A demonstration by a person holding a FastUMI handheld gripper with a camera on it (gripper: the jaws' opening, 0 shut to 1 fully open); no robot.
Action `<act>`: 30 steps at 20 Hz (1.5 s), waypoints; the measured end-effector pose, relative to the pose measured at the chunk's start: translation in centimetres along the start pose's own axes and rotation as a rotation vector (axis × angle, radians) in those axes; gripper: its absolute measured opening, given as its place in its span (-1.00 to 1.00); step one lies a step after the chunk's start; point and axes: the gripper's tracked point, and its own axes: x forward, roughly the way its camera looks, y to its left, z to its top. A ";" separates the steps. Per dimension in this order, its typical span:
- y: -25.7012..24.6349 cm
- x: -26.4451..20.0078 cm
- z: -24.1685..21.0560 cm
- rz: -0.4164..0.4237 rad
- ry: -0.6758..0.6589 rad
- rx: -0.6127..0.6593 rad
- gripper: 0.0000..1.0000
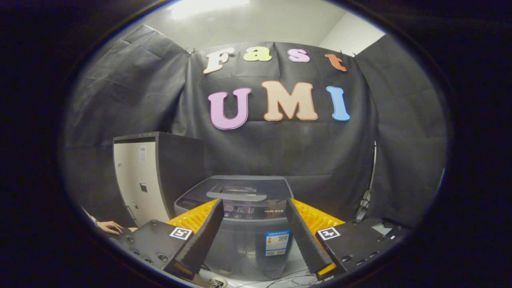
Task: Put the clothes into the washing machine and then close the washing machine lid.
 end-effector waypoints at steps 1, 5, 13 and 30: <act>0.1 -0.4 -0.3 0.002 0.006 0.008 0.95; 0.3 -1.9 -1.9 0.011 0.036 0.007 0.95; 0.1 -3.2 -3.7 -0.002 0.052 0.001 0.94; 1.1 -3.9 -4.6 0.025 0.041 0.002 0.95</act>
